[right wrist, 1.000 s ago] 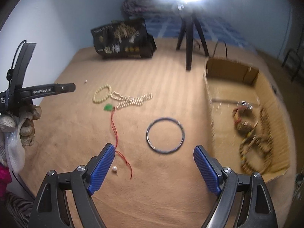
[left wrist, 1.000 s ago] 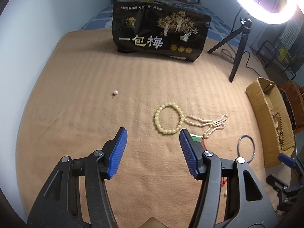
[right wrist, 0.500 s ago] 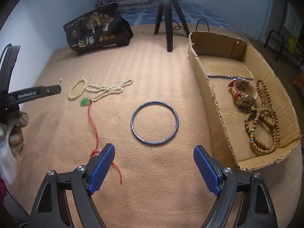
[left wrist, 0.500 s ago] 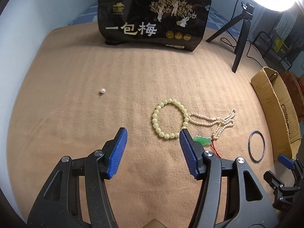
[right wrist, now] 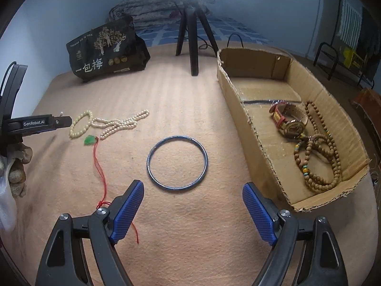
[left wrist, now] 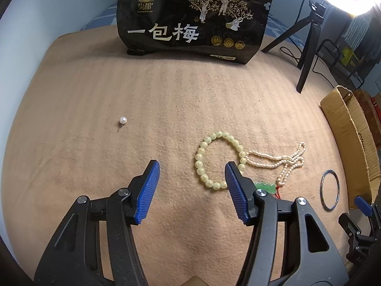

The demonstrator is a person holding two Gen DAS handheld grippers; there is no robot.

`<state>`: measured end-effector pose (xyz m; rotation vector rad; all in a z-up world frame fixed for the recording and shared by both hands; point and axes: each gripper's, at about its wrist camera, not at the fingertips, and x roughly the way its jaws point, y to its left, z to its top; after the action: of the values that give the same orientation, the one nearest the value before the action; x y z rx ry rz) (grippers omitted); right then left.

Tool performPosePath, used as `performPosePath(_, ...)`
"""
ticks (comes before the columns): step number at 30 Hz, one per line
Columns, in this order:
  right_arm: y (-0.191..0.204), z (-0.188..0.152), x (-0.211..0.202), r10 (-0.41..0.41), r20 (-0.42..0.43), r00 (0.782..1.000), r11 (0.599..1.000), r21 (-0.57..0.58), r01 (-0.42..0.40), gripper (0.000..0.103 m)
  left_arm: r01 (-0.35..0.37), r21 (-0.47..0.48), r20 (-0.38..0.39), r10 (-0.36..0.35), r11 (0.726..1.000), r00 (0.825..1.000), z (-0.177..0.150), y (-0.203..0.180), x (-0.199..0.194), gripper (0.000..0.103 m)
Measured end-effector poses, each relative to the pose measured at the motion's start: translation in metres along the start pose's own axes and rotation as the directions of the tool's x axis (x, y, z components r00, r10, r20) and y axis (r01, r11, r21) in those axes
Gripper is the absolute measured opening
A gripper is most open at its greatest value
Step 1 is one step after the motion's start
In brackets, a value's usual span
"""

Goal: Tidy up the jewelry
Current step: 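Grasp the pale yellow bead bracelet with the left tool while the right tool grasps the metal bangle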

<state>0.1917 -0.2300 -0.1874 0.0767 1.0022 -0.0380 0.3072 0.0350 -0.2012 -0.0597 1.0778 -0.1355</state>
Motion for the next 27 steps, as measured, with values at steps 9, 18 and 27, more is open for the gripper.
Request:
performPosePath(9,0.002,-0.002,0.015,0.02,-0.018,1.0,1.0,-0.003,-0.02,0.088,0.022,-0.001,0.0,-0.022,1.0,1.0,-0.001,0.001,0.008,0.058)
performPosePath(18,0.011,0.003,0.03,-0.025,-0.039,0.999,0.999,-0.034,0.024,0.101,0.029,0.006,-0.01,-0.028,1.0,1.0,-0.001,-0.001,0.018,0.051)
performPosePath(27,0.012,0.001,0.038,-0.087,-0.03,0.996,0.995,0.055,0.089,0.097,0.019,0.013,-0.007,-0.019,1.0,1.0,0.0,-0.002,0.024,0.046)
